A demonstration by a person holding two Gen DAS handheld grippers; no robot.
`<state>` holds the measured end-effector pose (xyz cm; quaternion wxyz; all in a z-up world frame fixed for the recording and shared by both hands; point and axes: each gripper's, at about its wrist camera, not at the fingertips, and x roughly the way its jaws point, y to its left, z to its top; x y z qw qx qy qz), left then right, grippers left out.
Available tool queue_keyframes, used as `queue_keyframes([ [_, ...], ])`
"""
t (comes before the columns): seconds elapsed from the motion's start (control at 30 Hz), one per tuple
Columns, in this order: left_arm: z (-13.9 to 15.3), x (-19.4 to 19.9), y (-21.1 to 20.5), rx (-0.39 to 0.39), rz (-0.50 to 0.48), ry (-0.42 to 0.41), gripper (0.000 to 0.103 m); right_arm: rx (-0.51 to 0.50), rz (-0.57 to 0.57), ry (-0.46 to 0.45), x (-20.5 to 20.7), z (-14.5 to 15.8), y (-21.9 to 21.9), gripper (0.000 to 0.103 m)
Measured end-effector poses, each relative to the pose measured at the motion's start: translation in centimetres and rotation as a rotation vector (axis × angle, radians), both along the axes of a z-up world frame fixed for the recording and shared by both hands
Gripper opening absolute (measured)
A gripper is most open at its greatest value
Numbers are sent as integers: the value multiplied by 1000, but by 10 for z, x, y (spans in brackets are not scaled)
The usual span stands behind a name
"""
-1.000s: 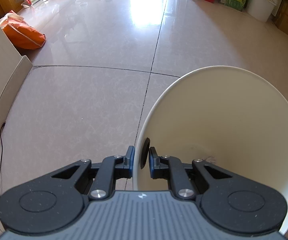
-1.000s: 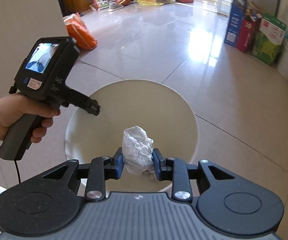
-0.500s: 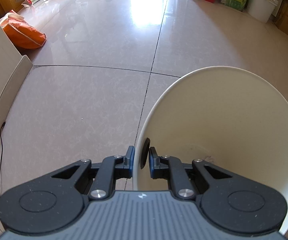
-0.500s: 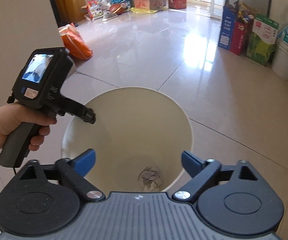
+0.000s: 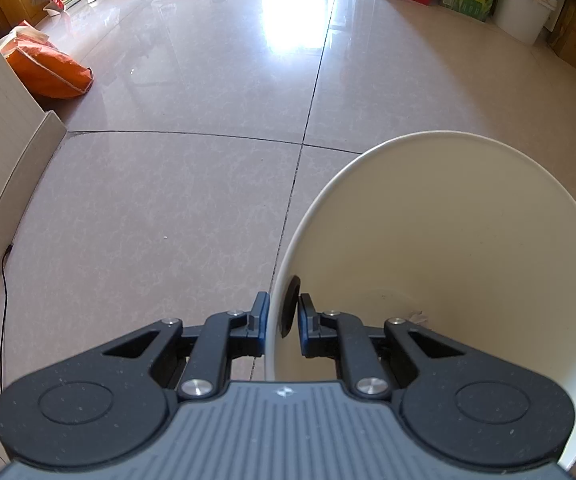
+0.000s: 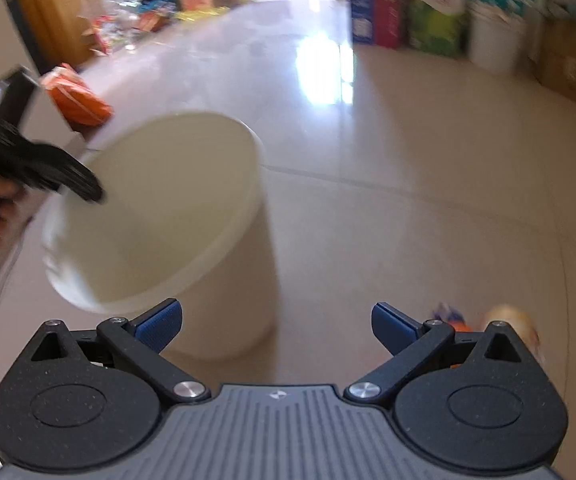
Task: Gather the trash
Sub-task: 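Move the right tool back to the pile toward the blue juice carton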
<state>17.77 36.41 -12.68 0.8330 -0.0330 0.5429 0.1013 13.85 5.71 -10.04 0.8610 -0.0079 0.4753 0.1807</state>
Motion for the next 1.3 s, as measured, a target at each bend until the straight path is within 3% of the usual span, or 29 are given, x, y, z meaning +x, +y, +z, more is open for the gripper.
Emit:
queue_keyframes([
  [0.33,-1,1,-2,9,-7,4,13,-53,-97,67,-22,-75,-54,103],
  [0.8,0,4,-7,17,-6,13,13,-290,-2,98,-14,-158,-77,101],
  [0.93,0,5,-5,14,-3,15,13,-432,128,49,-13,-177,-79,99],
  [1.13,0,5,-6,19,-4,16,13,-647,409,9,-14,-215,-70,87],
  [1.3,0,6,-7,24,-3,19,13,-708,510,10,-8,-236,-68,77],
])
